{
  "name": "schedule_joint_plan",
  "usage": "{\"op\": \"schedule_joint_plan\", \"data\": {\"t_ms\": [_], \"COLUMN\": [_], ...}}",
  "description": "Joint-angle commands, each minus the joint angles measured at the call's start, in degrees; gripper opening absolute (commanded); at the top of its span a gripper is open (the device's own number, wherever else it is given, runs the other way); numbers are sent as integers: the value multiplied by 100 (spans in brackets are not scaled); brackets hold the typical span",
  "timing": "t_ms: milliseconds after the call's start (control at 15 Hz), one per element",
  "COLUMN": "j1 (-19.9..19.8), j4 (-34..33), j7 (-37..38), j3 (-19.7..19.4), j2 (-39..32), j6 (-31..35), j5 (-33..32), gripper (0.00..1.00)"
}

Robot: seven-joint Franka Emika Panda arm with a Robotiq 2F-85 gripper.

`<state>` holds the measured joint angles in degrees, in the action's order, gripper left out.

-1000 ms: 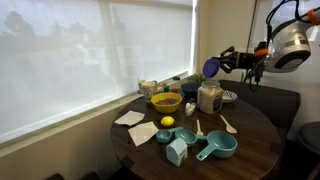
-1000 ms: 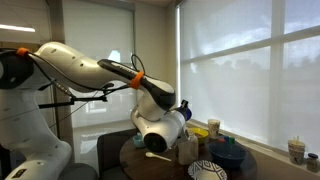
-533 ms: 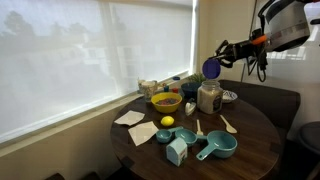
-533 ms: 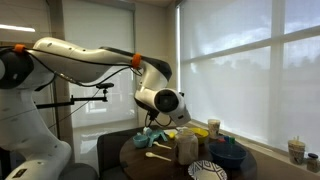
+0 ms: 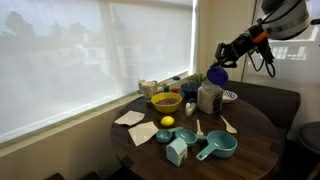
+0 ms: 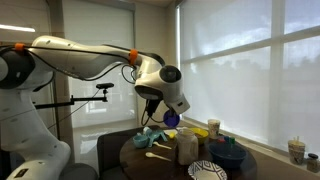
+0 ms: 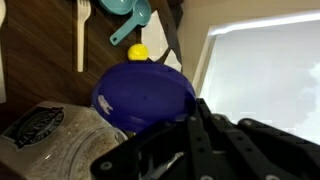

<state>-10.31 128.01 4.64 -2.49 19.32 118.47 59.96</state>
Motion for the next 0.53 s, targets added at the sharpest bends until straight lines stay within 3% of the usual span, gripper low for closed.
{"op": "schedule_joint_plan", "data": {"t_ms": [0,467], "j1": [143,479], "j4": [-52,178], "j7": [262,136], "j3": [68,214], "j2": [198,610], "j6": [-196,-324], "j5": [-937,-2099], "gripper": [1,1]}}
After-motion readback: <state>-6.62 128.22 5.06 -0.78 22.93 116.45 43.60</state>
